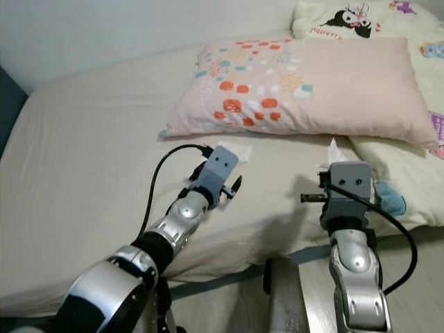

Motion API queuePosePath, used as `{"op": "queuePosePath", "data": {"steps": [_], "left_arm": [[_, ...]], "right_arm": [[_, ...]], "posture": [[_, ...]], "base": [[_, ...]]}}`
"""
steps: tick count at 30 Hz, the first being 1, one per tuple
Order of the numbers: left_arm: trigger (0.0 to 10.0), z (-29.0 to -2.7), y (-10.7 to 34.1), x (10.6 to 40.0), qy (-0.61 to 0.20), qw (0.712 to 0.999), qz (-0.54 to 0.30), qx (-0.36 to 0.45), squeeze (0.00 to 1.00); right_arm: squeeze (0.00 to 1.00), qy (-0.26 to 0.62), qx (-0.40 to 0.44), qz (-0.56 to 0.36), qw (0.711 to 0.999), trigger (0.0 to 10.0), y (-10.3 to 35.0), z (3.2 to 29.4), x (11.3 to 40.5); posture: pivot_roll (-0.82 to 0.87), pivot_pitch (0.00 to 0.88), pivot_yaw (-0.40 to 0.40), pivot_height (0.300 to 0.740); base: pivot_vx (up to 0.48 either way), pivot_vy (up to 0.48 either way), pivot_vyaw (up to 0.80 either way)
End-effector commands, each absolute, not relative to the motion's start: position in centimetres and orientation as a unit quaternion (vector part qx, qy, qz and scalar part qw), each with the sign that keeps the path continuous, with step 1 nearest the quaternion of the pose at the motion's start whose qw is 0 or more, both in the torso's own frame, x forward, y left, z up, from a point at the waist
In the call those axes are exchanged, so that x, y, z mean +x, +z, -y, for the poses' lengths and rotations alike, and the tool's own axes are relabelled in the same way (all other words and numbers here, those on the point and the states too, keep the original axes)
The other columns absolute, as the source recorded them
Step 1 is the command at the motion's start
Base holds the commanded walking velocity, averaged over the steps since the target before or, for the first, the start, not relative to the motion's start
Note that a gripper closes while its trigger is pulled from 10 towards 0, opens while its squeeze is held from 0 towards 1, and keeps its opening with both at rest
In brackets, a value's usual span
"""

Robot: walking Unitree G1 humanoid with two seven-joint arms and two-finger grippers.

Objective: Clean up the room

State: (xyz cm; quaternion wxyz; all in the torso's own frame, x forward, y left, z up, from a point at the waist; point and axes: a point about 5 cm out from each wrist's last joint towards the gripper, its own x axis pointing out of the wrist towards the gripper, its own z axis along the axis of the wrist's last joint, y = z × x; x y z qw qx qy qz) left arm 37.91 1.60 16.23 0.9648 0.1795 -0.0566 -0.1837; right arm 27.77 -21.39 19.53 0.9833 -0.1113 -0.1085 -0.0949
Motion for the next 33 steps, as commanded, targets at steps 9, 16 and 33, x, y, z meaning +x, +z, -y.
{"op": "queuePosePath", "data": {"steps": [9,16,33], "left_arm": [[10.0,-0.4,16.0,37.7,-0.153,0.958,0.047,0.239,0.00],[10.0,-0.6,16.5,38.1,-0.099,0.962,0.033,0.252,0.00],[10.0,-3.2,16.2,38.9,-0.029,0.970,-0.001,0.242,0.00]], "right_arm": [[0.00,-0.112,-0.112,0.092,0.983,10.0,20.0,21.4,26.6],[0.00,-0.121,-0.109,0.083,0.983,10.0,20.1,21.4,26.2],[0.00,-0.132,-0.101,0.070,0.984,10.0,20.2,21.7,26.1]], "posture": [[-0.26,0.435,0.155,0.572],[-0.26,0.447,0.165,0.572],[-0.26,0.449,0.159,0.572]], "base": [[0.000,0.000,0.00],[0.000,0.000,0.00],[0.000,0.000,0.00]]}}
